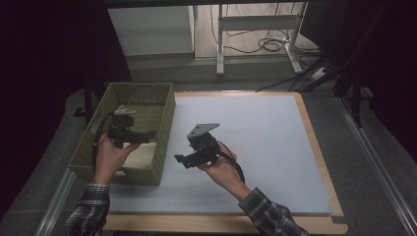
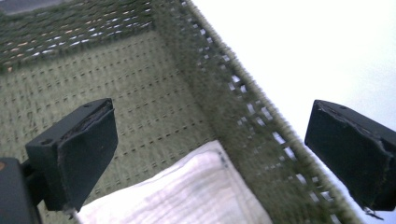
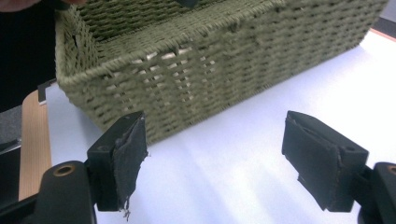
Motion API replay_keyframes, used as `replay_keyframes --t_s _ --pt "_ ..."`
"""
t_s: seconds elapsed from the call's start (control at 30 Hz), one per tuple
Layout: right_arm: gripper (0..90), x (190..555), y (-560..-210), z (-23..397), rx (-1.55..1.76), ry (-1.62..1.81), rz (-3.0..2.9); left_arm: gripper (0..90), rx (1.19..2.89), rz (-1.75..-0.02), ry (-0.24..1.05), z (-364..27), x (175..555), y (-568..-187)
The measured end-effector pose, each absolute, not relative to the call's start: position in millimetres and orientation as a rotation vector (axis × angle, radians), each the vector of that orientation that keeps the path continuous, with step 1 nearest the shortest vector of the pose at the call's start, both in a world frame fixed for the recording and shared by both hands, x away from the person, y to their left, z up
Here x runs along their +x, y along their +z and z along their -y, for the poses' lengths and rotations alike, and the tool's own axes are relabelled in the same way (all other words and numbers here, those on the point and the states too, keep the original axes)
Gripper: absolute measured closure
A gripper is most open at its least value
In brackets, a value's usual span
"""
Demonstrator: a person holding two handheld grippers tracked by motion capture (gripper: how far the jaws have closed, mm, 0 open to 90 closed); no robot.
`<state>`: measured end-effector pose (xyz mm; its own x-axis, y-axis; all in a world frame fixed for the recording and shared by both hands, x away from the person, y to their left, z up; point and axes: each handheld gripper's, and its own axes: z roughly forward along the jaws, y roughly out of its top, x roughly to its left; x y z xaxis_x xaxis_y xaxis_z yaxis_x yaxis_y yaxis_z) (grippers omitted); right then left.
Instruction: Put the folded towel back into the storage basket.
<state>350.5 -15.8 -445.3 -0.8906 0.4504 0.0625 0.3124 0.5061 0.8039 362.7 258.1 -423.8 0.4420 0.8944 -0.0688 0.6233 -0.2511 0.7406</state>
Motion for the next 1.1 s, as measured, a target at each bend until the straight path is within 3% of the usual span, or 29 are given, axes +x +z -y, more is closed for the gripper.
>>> replay_keyframes --t_s 0.77,1.1 --pt "15.0 346 -462 100 0.739 1.281 -2.558 2.0 2.117 -1.112 0.42 -167 369 -418" --pt "11.8 339 -473 146 0.789 1.185 -2.537 0.8 2.142 -1.031 0.369 -123 362 -435"
